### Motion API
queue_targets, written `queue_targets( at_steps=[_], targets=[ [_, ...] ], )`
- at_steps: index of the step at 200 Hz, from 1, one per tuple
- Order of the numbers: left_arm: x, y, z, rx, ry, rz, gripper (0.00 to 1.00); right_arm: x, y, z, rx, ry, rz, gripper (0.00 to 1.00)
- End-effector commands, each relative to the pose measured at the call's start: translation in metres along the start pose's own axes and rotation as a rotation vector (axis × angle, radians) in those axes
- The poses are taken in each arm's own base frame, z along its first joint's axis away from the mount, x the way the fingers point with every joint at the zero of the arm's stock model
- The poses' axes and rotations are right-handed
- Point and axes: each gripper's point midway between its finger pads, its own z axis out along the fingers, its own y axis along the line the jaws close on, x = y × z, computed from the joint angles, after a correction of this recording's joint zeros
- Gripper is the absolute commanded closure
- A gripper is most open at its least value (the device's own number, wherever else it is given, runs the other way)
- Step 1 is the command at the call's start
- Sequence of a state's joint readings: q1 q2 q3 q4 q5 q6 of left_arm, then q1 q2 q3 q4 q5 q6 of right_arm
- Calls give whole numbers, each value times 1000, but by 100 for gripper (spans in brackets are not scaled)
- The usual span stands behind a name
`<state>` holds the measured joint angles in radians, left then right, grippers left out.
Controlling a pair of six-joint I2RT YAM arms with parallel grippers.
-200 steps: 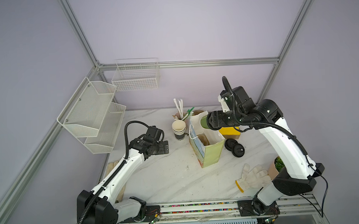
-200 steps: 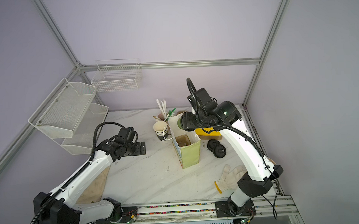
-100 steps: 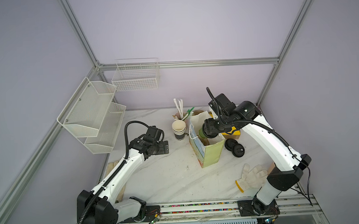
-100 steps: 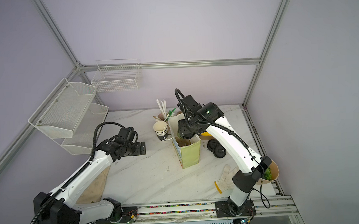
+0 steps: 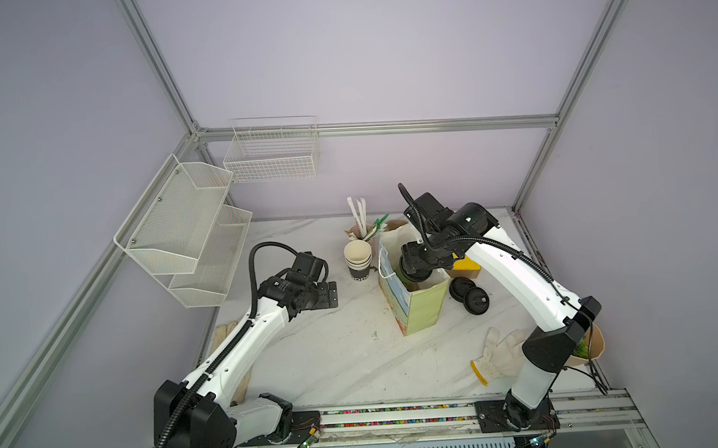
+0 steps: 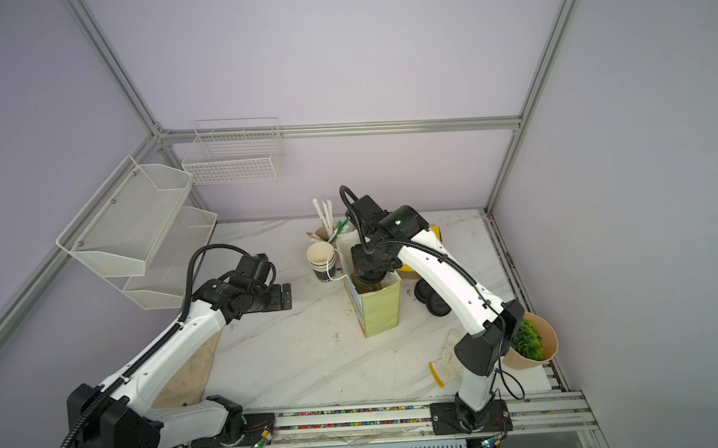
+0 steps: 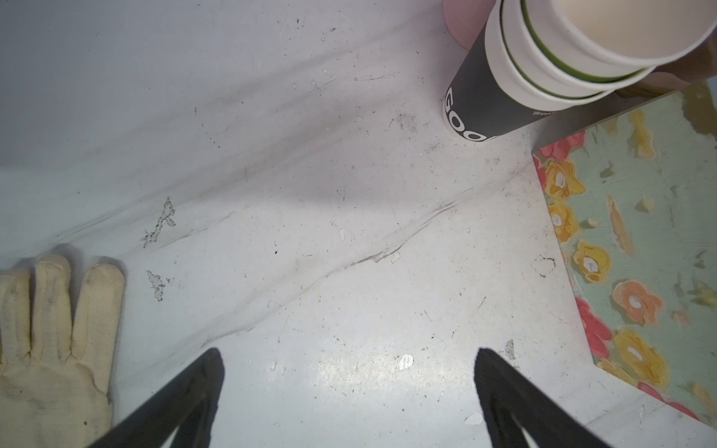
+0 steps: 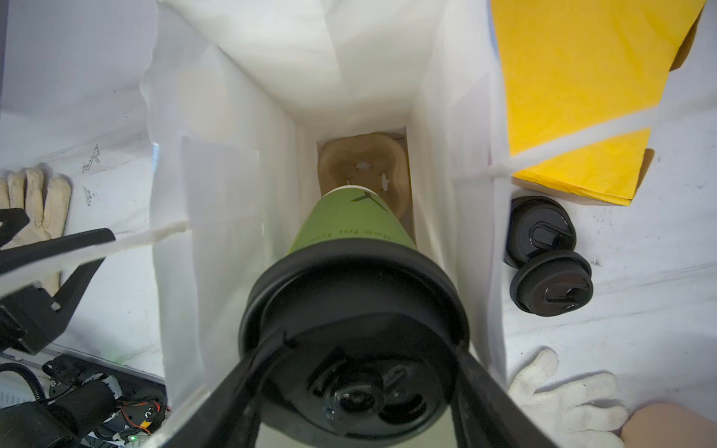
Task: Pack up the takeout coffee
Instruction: 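Lower the green cup with the right gripper into the paper bag onto the carrier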
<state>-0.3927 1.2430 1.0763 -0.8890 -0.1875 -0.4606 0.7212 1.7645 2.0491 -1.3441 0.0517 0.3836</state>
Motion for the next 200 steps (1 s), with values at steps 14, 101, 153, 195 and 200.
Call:
queue_targets(
  at_steps=[14, 101, 153, 195, 200],
  targets=[
    [-34, -9, -26, 48, -98, -28, 0, 8, 1, 11, 18, 53, -23, 32],
    [-32, -11, -26, 66, -91, -29, 0, 15, 2, 33, 36, 118, -30, 32],
    [-32, -12, -28, 75, -94, -29, 0, 23, 1, 44, 50, 156, -33, 32],
    [-33, -12, -30, 80, -99, -30, 0, 29, 0, 54, 57, 192, -35, 32],
    [-32, -13, -30, 81, -97, -30, 0, 30, 0, 54, 58, 193, -34, 32]
  ],
)
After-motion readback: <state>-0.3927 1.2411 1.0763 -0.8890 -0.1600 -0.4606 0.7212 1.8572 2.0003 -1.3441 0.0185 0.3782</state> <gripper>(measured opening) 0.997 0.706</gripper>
